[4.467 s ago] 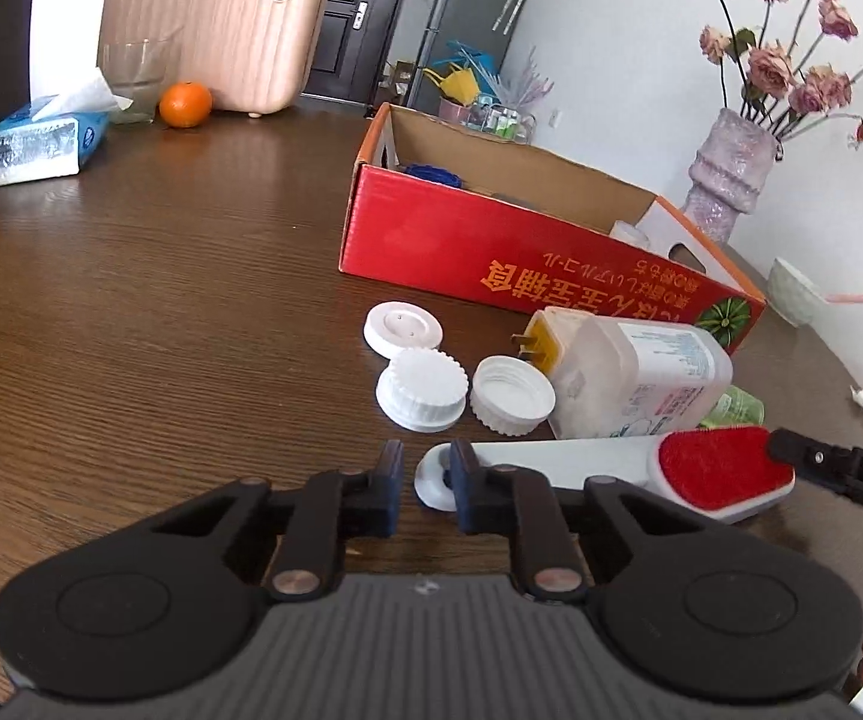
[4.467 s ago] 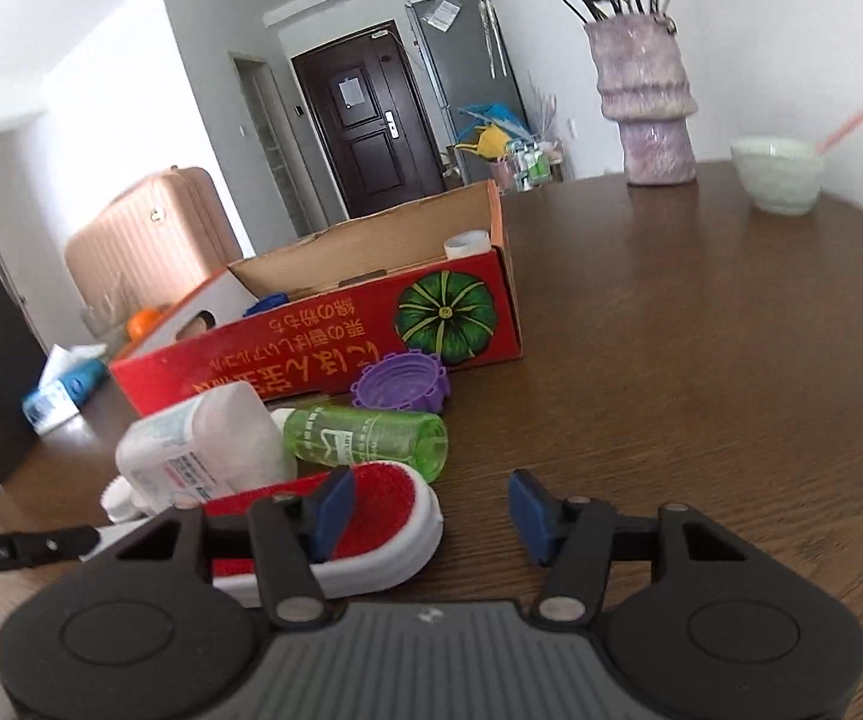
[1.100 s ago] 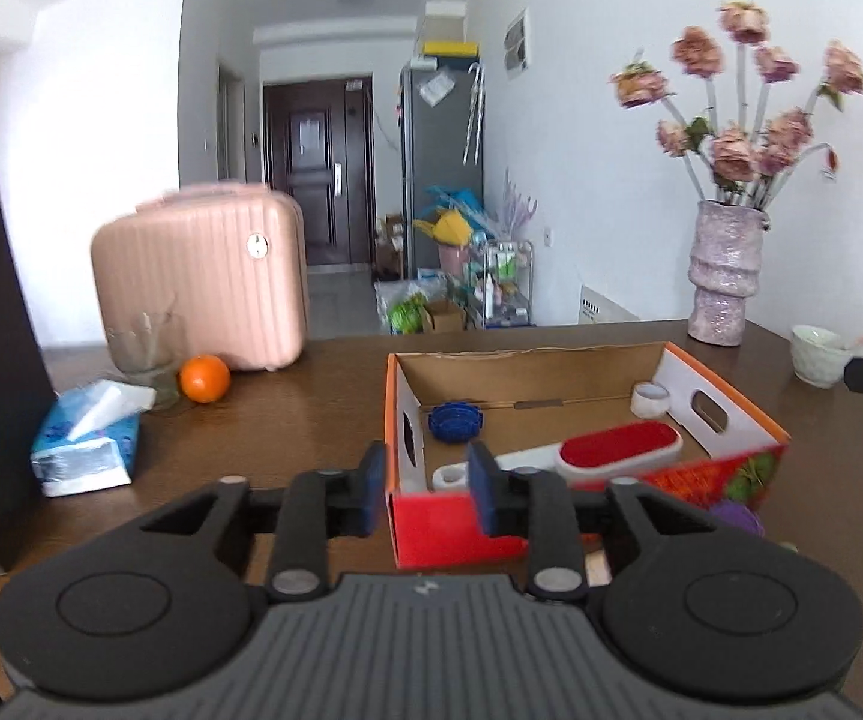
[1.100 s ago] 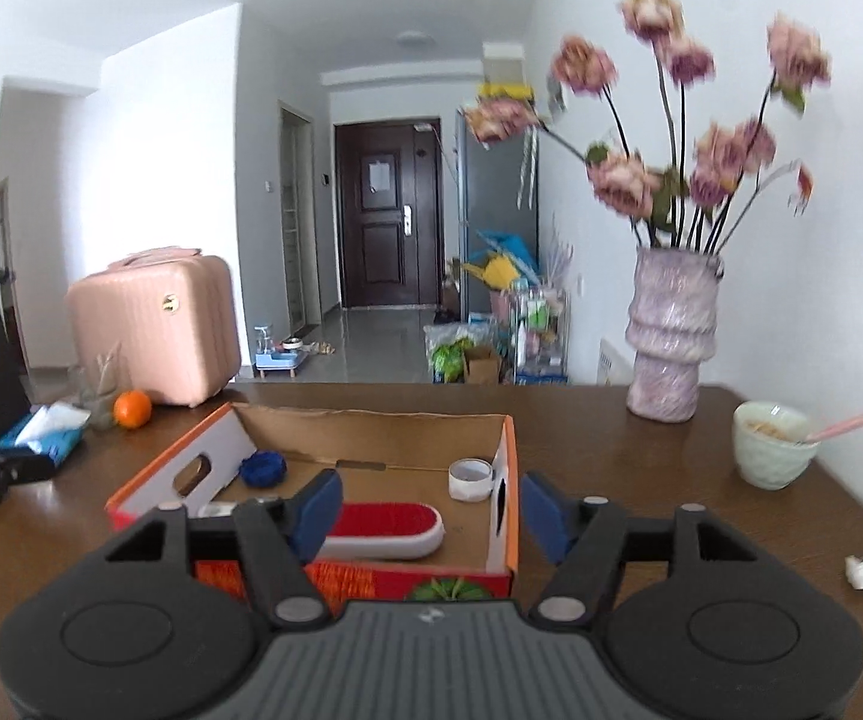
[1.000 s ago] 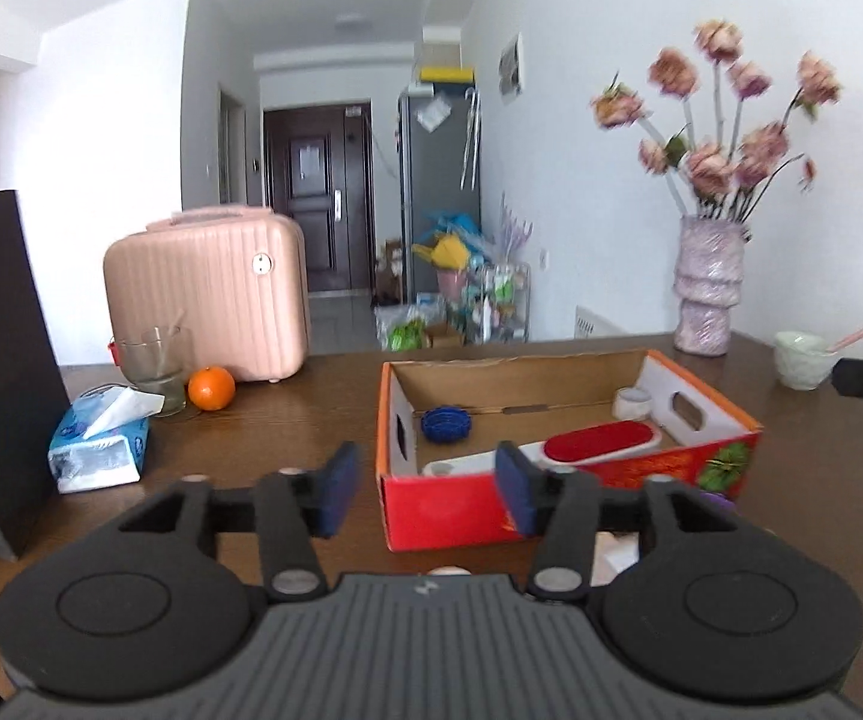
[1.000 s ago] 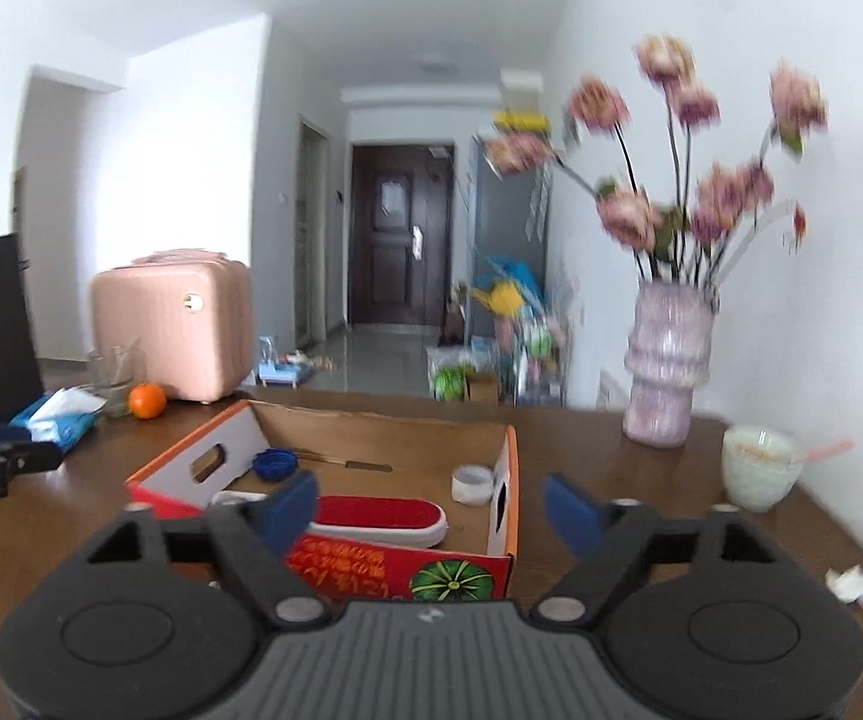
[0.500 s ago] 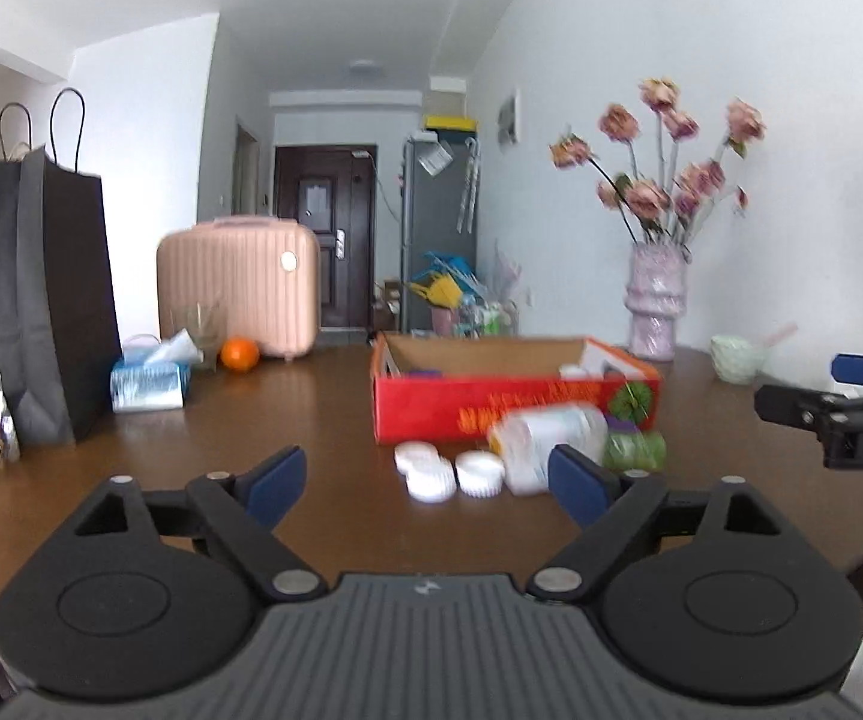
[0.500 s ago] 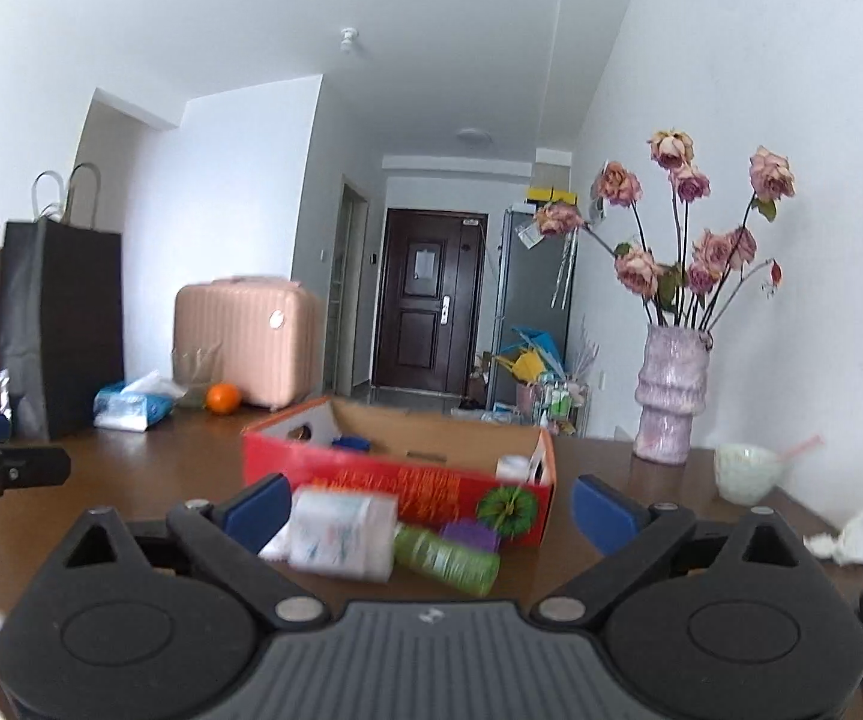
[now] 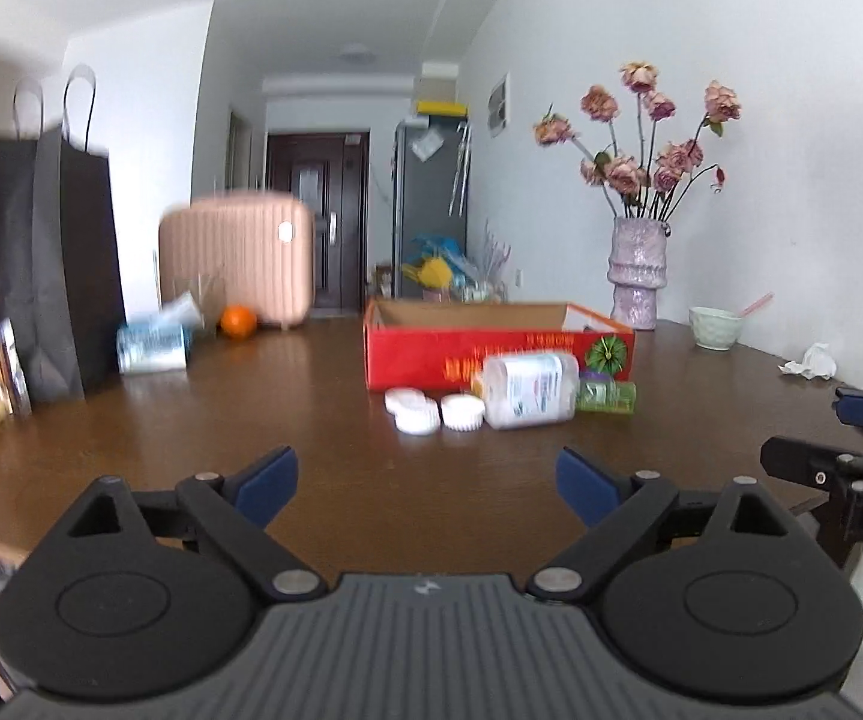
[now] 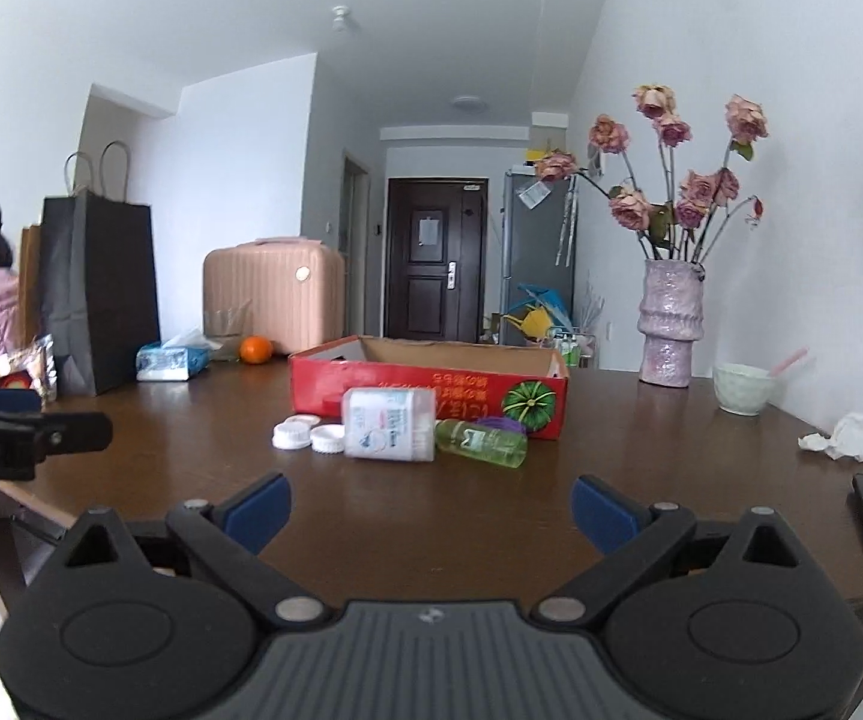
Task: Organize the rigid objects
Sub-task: 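Withdraw both open tools from the box back over the table, then close both tools on the translucent white plastic container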
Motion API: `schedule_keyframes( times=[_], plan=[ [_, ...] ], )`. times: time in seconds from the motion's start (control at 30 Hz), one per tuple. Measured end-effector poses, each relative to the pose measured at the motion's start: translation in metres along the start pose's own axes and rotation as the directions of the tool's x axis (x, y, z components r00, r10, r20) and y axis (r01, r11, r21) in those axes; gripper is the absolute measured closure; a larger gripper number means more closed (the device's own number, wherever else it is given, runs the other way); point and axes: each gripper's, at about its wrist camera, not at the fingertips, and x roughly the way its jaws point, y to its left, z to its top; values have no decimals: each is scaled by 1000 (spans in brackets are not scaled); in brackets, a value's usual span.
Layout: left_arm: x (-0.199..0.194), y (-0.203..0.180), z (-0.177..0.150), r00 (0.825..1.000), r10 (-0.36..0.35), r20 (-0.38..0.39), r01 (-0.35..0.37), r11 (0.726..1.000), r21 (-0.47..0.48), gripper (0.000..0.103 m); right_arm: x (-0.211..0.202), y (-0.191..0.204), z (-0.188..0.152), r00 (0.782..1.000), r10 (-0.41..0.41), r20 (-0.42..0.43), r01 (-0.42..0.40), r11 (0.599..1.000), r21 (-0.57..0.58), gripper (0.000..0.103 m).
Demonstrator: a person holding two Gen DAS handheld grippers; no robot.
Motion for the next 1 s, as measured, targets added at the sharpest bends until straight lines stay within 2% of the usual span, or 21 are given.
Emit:
schedule_keyframes(
  times=[0.13, 0.33, 0.47, 0.6, 0.7, 0.83, 0.9, 0.93, 0.97, 1.0],
  plan=[
    [10, 5, -10, 999, -5, -34, 5, 1000, -4, 8, 2, 10, -7, 999, 2, 34, -1, 999, -42, 0],
    [41, 12, -21, 996, 16, -90, -16, 1000, -5, 8, 37, 13, -24, 998, 45, -49, -47, 998, -37, 0],
    [79, 8, -8, 994, 40, -102, -35, 998, 56, 9, 64, 10, -22, 994, 68, -91, -70, 997, -16, 2],
    [135, 14, 18, 992, 29, -127, -24, 999, 43, 16, 99, 4, -4, 987, 98, -129, -94, 995, 35, 10],
    [180, 20, 32, 976, 34, -214, -25, 999, 48, 31, 133, -5, 11, 983, 84, -166, -75, 995, 64, 14],
    [217, 28, 45, 970, 3, -245, 3, 1000, 21, 32, 181, -22, 28, 980, 63, -191, -47, 995, 85, 17],
    [225, 30, 52, 973, -46, -227, 39, 999, -36, 32, 199, -35, 33, 979, 53, -199, -24, 989, 148, 23],
    [227, 29, 55, 975, -67, -210, 56, 997, -58, 33, 208, -43, 37, 977, 75, -199, -34, 979, 199, 26],
    [229, 27, 58, 978, -85, -191, 71, 994, -79, 35, 216, -49, 40, 975, 99, -198, -49, 968, 245, 34],
    [232, 25, 61, 977, -109, -182, 89, 990, -113, 44, 225, -54, 42, 972, 123, -198, -63, 956, 287, 39]
  ],
)
